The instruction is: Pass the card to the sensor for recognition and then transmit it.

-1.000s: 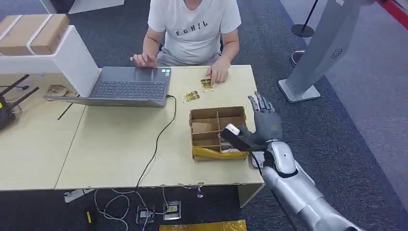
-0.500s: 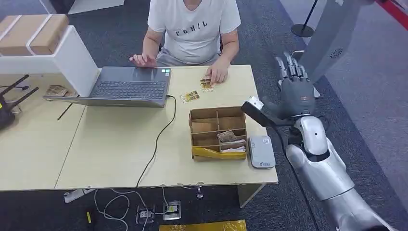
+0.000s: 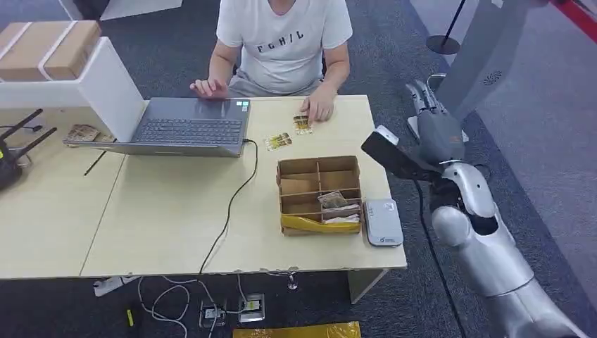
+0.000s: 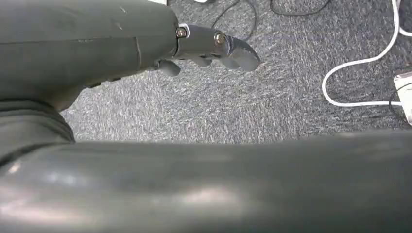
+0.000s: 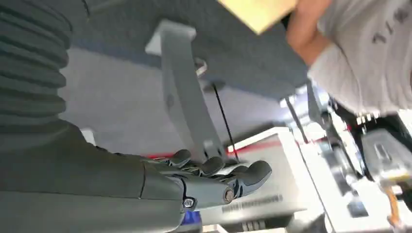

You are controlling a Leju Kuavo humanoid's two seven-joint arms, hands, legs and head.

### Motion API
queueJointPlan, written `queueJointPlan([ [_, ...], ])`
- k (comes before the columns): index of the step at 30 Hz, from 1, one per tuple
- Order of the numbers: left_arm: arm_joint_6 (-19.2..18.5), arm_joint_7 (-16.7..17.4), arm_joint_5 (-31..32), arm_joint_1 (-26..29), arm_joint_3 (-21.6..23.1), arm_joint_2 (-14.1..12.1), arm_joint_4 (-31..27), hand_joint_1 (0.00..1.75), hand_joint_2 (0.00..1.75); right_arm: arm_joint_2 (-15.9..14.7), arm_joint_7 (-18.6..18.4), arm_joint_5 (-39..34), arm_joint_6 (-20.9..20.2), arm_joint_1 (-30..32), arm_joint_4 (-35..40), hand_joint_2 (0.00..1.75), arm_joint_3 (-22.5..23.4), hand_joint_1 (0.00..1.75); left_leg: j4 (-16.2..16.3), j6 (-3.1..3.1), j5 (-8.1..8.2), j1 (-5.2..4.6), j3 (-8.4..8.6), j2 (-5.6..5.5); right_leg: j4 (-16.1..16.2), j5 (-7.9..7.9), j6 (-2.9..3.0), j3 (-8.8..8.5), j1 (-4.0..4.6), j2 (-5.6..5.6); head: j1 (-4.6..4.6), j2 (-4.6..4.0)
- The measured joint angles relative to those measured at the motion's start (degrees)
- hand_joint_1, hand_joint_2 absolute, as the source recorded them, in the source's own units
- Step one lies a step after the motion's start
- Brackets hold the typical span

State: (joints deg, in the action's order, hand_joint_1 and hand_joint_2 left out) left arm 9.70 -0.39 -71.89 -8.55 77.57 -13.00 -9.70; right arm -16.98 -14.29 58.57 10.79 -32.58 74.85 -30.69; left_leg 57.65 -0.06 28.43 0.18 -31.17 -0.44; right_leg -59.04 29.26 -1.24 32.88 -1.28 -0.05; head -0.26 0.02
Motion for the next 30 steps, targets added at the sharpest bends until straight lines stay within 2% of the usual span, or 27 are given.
queueJointPlan([
  [1, -0.11, 0.33, -0.13, 0.01, 0.00, 0.00, 0.00, 0.00, 0.00, -1.33, -5.83, -12.55, -10.23, 1.59, 6.47, 1.75, -0.48, 0.00, 0.00, 0.00, 0.00, 0.00, -0.01, 0.00, 0.00, 0.00, 0.00, 0.02, 0.00, -0.03, -0.02, 0.00],
  [4, -0.15, 0.37, -0.13, -0.02, 0.00, 0.00, 0.00, 0.00, 0.00, -2.17, -8.55, -16.79, -14.05, 2.95, 9.95, 1.75, -1.18, 0.00, -0.01, 0.00, 0.01, 0.00, -0.01, 0.00, 0.00, 0.01, 0.01, 0.02, 0.00, 0.00, 0.00, 0.00],
  [10, -0.15, 0.37, -0.07, -0.02, 0.00, 0.00, 0.00, 0.00, 0.00, -4.26, -11.85, -22.79, -19.16, 4.67, 14.54, 1.75, -3.56, 0.00, -0.01, 0.00, 0.01, 0.00, -0.01, 0.00, 0.01, 0.01, 0.01, 0.01, 0.00, -0.01, 0.00, 0.00],
  [20, -0.35, 0.85, -0.07, -0.03, 0.00, -0.02, 0.00, 0.00, 0.00, -6.25, -12.22, -25.81, -19.09, 5.65, 16.92, 1.75, -6.76, 0.00, -0.01, 0.00, 0.01, 0.00, -0.02, 0.00, 0.01, 0.01, 0.01, 0.02, 0.00, 0.00, -0.02, 0.00],
  [22, -0.31, 0.87, -0.04, -0.05, 0.00, 0.00, 0.00, 0.00, 0.00, -6.25, -11.69, -24.25, -17.40, 5.83, 16.79, 1.75, -8.00, 0.00, -0.02, 0.00, 0.01, 0.00, -0.02, 0.00, 0.00, 0.01, 0.01, 0.02, 0.00, -0.01, -0.02, 0.00],
  [27, 0.26, 0.87, -0.04, -0.13, 0.00, 0.15, 0.00, 0.00, 0.00, -5.86, -7.74, -15.90, -9.69, 5.65, 13.38, 1.75, -12.40, 0.00, -0.03, -0.01, 0.01, 0.02, -0.05, -0.01, 0.00, 0.02, 0.02, 0.00, 0.02, -0.03, -0.02, 0.00],
  [30, 0.46, 0.92, -0.04, -0.14, 0.00, 0.15, 0.00, 0.00, 0.00, -4.85, -6.30, -13.24, -7.68, 5.34, 10.48, 1.75, -14.42, 0.00, -0.03, -0.01, 0.01, 0.02, -0.05, -0.01, 0.00, 0.02, 0.02, 0.00, 0.02, -0.03, -0.02, 0.00],
])
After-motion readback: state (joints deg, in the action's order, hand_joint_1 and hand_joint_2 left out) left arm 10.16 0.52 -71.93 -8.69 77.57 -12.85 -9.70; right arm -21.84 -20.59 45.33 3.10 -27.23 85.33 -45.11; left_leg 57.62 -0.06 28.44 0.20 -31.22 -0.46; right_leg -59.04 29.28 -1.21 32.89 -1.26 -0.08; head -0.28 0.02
